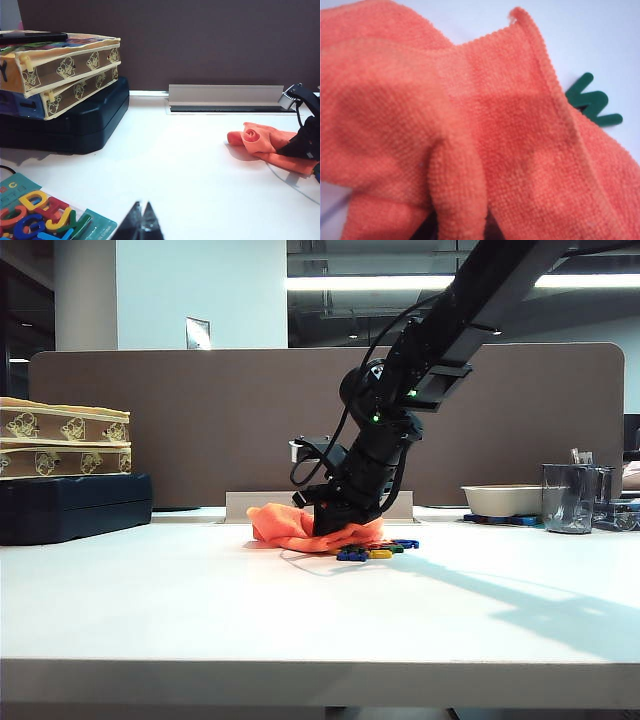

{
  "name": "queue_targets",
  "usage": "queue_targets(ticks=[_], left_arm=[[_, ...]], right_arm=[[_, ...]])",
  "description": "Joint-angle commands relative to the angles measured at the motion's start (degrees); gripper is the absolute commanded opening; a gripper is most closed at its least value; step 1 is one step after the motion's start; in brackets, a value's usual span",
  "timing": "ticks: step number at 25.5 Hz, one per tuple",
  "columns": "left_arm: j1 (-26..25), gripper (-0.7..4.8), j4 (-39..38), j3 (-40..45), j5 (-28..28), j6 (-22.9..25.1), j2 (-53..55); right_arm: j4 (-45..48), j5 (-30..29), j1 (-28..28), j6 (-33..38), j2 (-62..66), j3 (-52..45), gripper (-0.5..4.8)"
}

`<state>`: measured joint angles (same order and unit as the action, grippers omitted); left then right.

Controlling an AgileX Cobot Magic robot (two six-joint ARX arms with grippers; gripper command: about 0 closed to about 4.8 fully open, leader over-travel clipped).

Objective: Use an orange cloth to wipe the letter magnets on the table away for a distance.

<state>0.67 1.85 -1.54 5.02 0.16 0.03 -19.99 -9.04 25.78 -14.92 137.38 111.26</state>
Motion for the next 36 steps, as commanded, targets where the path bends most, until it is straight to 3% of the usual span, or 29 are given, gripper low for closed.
queue_targets(ticks=[1, 12, 26, 36], left_arm=[[0.0, -0.05, 0.4, -0.3, 0.2, -0.2, 0.0], [0.0, -0.05, 0.4, -0.3, 0.2, -0.2, 0.0], [0.0, -0.05, 0.4, -0.3, 0.2, -0.2, 0.0], [0.0, -0.05, 0.4, -0.3, 0.2, -0.2, 0.0]], right_arm=[[-5.9, 1.3, -1.0, -0.6, 0.4, -0.5, 0.94], [-9.8, 1.2, -5.8, -2.4, -0.9, -0.5, 0.94], [-12.1, 1.2, -16.6, -3.6, -3.4, -0.5, 0.94], [-11.9, -4.3, -25.6, -3.0, -3.5, -0.5, 0.93]])
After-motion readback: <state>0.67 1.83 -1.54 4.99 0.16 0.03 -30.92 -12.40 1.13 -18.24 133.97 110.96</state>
